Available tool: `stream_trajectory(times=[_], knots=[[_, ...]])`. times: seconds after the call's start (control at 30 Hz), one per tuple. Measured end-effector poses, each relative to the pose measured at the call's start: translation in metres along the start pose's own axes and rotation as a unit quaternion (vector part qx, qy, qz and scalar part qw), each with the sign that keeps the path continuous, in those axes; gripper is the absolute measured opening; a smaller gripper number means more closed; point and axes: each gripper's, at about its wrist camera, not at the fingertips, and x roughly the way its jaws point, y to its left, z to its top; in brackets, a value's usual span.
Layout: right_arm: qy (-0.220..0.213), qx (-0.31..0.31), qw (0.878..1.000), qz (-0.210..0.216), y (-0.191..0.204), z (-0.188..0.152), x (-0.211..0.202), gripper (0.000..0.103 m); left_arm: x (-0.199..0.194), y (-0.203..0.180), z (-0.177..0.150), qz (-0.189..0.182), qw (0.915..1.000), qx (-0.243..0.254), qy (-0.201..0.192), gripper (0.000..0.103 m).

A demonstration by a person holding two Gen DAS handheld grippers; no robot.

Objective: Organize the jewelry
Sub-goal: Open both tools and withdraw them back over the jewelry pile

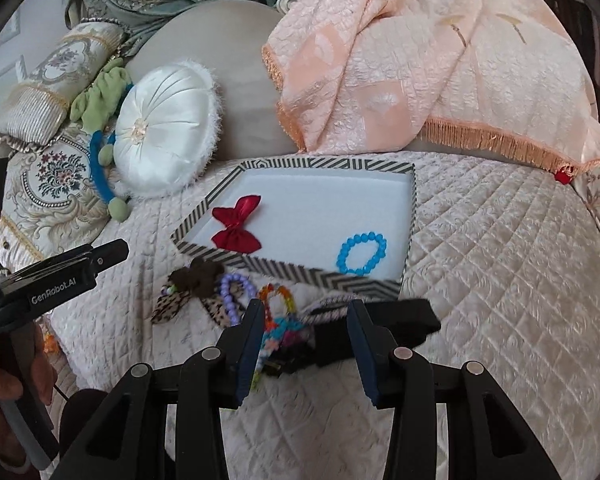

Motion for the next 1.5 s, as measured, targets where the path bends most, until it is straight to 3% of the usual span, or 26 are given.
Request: stream_trajectory(times=[0.2,0.3,0.37,0.57,0.87,1.0,1.5], knots=[[-0.002,-0.006,1.0,-0.001,0.008,-0.01,-0.014,0.042,-0.02,-0.002,-0.01,-0.004,0.9999,-0.006,-0.012,0.064],[-0.007,-0.005,1.0,-0.002,0.01,-0.013,-0.021,0.058,-0.025,-0.003,-0.015,-0.003,0.9999,-0.002,-0.013,0.064],[-0.014,-0.005,1.0,-0.004,0.011,-0.014,-0.025,0.061,-0.026,-0.003,-0.017,-0.003,0.9999,-0.002,-0.01,0.064],[-0.016,-0.009,1.0,-0.006,0.01,-0.016,-0.033,0.061,-0.024,0.012,-0.024,-0.014,0.9997,-0.018,0.004,0.064],[-0.003,0.003,1.0,-0.009,-0.003,-0.025,-0.029,0.062,-0.004,0.068,-0.031,-0.039,0.9911,-0.119,0.044,0.064],[0.005,0.007,1.0,-0.001,-0.008,-0.029,-0.023,0.062,0.006,0.077,-0.032,-0.04,0.9882,-0.136,0.057,0.064],[0.044,0.024,0.999,0.012,-0.028,-0.034,0.006,0.062,0.072,0.021,-0.02,-0.076,0.9922,-0.028,0.095,0.068]])
